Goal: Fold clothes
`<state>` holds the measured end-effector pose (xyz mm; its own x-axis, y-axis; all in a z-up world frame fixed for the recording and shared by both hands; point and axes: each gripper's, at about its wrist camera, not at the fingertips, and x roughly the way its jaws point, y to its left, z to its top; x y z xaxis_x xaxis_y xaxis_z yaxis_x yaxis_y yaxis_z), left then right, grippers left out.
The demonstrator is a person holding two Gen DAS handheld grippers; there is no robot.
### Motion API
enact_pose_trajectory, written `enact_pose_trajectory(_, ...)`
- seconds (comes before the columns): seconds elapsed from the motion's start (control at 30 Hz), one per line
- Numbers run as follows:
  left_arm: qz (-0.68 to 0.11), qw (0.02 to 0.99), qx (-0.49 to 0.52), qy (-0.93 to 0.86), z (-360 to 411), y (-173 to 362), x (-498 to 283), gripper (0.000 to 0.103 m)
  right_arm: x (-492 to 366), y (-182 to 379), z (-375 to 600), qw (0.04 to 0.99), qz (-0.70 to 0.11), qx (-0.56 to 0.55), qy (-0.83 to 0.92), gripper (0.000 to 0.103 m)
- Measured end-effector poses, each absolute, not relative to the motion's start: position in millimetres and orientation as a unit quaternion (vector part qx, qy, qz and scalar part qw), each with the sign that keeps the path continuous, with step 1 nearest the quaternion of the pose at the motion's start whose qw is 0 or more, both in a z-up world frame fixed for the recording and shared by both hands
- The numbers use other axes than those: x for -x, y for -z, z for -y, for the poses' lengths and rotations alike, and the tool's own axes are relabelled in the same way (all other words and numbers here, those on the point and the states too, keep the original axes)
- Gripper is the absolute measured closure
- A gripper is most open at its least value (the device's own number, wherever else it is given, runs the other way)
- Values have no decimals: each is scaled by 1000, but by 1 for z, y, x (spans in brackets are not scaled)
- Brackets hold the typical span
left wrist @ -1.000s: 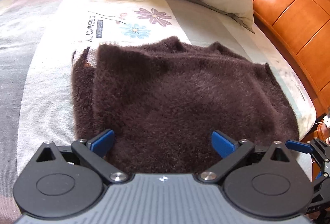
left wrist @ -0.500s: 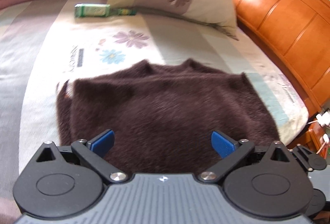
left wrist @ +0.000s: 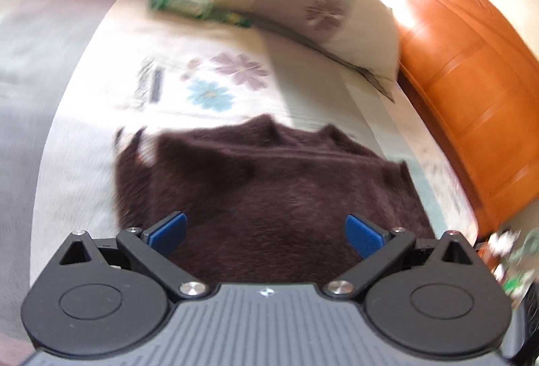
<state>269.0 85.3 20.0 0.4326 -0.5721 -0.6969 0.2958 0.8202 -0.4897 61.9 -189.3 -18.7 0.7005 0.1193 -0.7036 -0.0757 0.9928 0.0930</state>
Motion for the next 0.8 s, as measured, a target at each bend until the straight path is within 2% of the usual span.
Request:
enact_pose_trajectory(0.37, -484, 780, 320, 233, -165, 44, -289, 3, -91, 31, 169, 910, -406, -26, -75, 0)
enact_pose_trajectory(0.63, -517, 718, 371, 282, -162, 86, -318, 3, -103, 31, 159, 907, -412, -7, -83, 0)
enact_pose_trajectory(0.8, -514, 713, 373, 297, -153, 87, -338, 3, -112, 32, 156, 908, -413, 0, -76, 0)
